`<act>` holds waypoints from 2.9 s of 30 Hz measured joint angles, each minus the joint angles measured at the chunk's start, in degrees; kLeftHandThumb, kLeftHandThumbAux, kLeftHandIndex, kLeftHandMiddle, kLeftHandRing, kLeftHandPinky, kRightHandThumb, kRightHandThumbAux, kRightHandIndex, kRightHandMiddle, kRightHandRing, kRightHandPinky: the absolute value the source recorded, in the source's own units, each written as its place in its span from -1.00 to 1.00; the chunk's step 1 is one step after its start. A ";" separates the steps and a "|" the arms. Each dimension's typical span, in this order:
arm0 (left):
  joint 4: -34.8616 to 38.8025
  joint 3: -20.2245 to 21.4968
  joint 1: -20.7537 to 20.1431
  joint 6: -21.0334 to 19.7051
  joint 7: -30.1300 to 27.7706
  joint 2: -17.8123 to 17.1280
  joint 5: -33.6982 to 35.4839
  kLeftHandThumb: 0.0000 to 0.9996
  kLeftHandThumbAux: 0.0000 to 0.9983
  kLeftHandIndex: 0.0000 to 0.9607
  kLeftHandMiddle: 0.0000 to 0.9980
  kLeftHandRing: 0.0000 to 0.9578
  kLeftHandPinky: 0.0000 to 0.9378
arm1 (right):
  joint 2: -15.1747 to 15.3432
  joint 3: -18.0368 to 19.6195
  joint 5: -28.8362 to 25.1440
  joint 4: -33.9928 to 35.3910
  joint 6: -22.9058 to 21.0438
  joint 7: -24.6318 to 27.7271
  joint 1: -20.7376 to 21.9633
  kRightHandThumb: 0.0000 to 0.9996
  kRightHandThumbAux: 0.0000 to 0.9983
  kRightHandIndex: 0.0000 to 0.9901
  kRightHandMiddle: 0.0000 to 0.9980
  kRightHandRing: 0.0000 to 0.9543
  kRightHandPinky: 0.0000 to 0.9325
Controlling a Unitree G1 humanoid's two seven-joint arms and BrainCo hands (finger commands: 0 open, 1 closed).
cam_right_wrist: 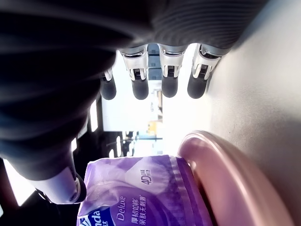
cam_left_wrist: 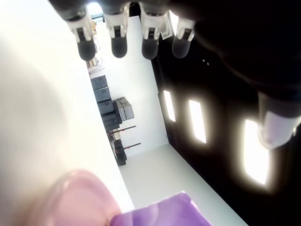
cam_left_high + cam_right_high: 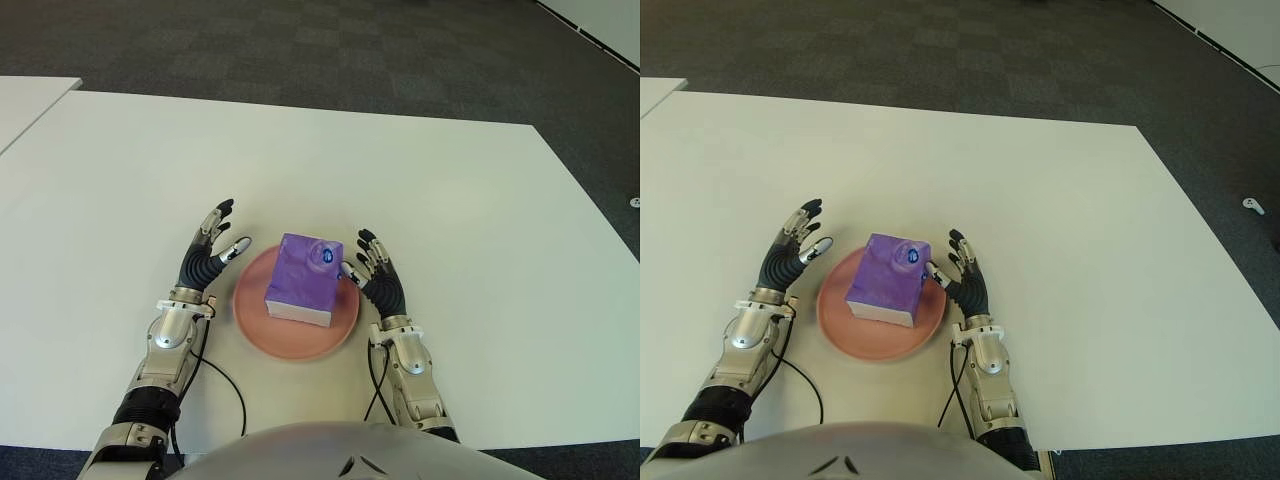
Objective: Put the tissue paper into the plate.
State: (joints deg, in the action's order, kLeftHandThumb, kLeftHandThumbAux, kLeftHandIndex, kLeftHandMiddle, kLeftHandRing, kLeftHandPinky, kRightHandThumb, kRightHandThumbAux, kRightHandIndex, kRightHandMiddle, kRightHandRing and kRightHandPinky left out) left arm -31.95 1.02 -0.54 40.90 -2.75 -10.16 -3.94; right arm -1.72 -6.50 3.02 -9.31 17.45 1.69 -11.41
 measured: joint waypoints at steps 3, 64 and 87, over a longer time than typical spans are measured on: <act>-1.33 -0.66 -0.74 1.24 -0.21 -0.57 -0.24 -1.00 0.00 -1.00 -1.00 -1.00 -1.00 | -0.11 -0.11 0.02 -0.02 0.00 -0.08 0.00 -1.00 0.42 -1.00 -0.98 -1.00 -1.00; -10.36 3.77 -6.41 3.12 7.44 1.49 4.04 -1.00 0.01 -1.00 -1.00 -1.00 -1.00 | -0.21 -0.53 -0.01 0.88 0.47 -1.01 -1.33 -1.00 0.38 -1.00 -0.99 -1.00 -1.00; -3.57 2.49 -2.80 -1.02 5.67 5.69 5.22 -1.00 -0.08 -1.00 -1.00 -1.00 -1.00 | -0.79 -0.21 2.77 -0.33 4.83 -7.79 -1.92 -1.00 0.29 -1.00 -1.00 -1.00 -1.00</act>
State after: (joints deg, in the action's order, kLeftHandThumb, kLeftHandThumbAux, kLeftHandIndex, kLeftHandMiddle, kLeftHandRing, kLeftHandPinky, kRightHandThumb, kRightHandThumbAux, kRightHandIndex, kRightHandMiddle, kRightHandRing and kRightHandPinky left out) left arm -35.51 3.50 -3.33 39.88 2.92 -4.47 1.29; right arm -2.51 -6.71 5.79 -9.64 22.27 -6.10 -13.34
